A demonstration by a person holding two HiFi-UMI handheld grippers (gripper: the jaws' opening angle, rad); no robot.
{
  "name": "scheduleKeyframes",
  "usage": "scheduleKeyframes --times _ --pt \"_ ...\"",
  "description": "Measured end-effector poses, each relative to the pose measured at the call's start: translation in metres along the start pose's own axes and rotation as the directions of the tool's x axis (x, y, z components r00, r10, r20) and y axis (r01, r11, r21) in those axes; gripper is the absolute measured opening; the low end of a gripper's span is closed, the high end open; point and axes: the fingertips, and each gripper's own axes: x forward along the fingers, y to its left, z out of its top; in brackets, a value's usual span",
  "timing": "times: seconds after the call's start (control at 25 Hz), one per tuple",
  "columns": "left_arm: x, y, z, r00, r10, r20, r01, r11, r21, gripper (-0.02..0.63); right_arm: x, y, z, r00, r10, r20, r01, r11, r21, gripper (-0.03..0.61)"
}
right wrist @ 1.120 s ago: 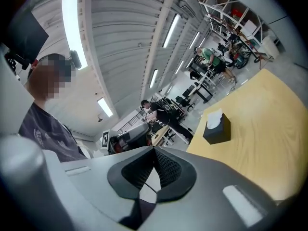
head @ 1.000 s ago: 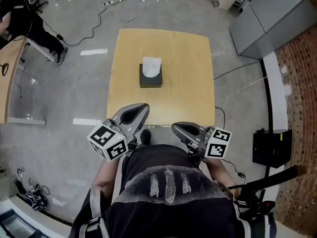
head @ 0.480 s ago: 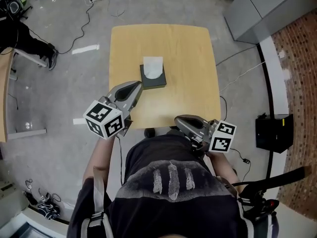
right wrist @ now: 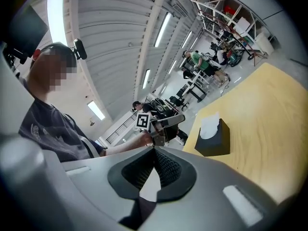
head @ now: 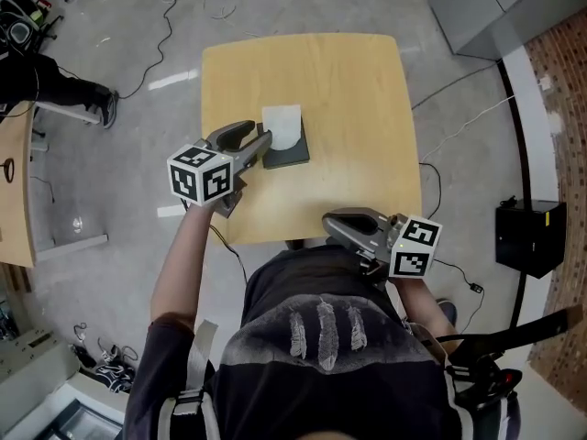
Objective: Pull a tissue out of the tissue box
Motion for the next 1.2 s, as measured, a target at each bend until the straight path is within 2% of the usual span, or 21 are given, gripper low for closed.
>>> scheduleKeyframes --times 0.08,0.2,0.44,0.6,0.8,0.92,1.12,1.2 --pt "0.018 0.008 -0.004 0.999 -0.019 -0.035 0.017 0.999 -0.036 0.238 -0.005 -0.008 0.0 1.0 0.0 -0.001 0.0 1.0 0.004 -0.003" --pt "0.04 0.024 -0.009 0.996 -0.029 -0.085 0.023 0.997 -0.075 0.295 -0.013 -0.012 0.007 1.0 0.011 0.018 -0.012 1.0 0.004 -0.003" --pt "0.073 0.063 -0.035 0.983 0.012 -0.181 -0.037 0.99 -0.137 0.334 -0.027 -0.022 0.01 1.0 0.011 0.026 -0.012 1.0 0.026 -0.003" --pt "0.084 0.075 -0.045 0.978 -0.017 -0.207 -0.017 0.987 -0.161 0.333 -0.028 -0.027 0.012 1.0 0.004 0.019 -0.005 0.999 0.037 -0.003" --pt "0.095 0.077 -0.051 0.976 -0.069 -0.209 0.03 0.983 -0.183 0.299 -0.029 -0.031 0.013 1.0 -0.005 0.006 0.005 1.0 0.031 -0.003" --pt "0.101 0.068 -0.047 0.977 -0.11 -0.183 0.074 0.979 -0.189 0.248 -0.032 -0.036 0.015 1.0 -0.018 0.013 0.017 0.999 0.035 -0.003" --pt "0.101 0.073 -0.049 0.979 -0.089 -0.183 0.061 0.986 -0.155 0.172 -0.032 -0.043 0.014 0.999 -0.038 0.024 0.037 0.998 0.051 -0.003" --pt "0.098 0.072 -0.045 0.983 -0.079 -0.163 0.057 0.989 -0.135 0.109 -0.032 -0.043 0.014 0.999 -0.036 0.023 0.034 0.998 0.05 -0.003"
